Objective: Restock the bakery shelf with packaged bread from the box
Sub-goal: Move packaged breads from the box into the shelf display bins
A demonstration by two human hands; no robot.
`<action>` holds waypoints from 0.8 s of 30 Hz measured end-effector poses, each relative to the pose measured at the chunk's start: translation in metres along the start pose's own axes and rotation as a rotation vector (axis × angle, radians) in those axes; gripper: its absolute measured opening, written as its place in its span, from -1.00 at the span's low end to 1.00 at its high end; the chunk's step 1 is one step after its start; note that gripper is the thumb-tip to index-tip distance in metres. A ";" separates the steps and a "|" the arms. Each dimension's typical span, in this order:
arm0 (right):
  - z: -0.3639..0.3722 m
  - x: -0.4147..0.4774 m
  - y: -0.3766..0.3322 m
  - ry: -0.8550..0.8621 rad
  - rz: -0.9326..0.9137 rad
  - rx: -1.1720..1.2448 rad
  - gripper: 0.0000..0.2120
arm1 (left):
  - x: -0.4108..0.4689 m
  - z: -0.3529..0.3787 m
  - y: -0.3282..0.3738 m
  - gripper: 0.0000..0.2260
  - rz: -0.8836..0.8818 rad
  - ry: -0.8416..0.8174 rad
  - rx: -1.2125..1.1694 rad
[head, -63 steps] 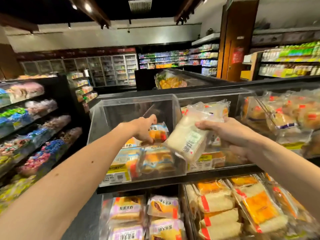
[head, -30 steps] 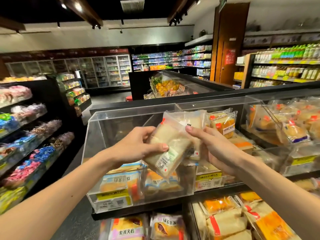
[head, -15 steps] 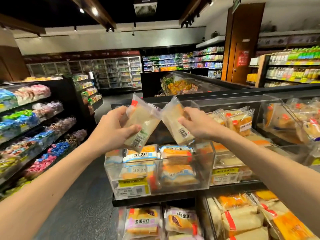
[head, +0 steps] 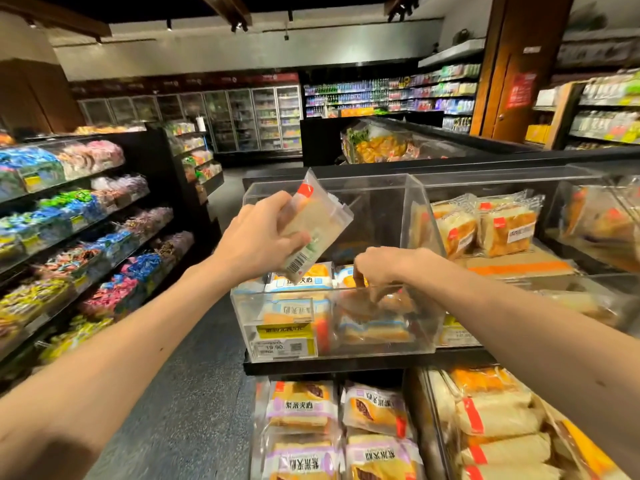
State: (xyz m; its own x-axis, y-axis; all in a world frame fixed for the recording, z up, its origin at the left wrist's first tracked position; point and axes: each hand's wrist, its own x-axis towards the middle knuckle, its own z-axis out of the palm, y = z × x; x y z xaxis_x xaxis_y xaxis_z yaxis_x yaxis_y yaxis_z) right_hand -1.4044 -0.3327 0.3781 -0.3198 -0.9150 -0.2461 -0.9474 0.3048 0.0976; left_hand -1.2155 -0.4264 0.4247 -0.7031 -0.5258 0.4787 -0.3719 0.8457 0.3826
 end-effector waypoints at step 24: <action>-0.003 -0.125 -0.036 0.090 -0.081 1.572 -0.52 | -0.074 0.014 -0.002 -0.93 0.938 0.674 0.494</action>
State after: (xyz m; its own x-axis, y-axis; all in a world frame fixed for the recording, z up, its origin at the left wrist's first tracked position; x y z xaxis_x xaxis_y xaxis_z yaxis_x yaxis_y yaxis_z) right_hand -1.3301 -0.2303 0.4080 -0.3222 -0.9363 -0.1395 -0.0461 0.1628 -0.9856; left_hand -1.1710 -0.3874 0.3774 -0.4243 0.4771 0.7696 -0.1867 0.7856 -0.5899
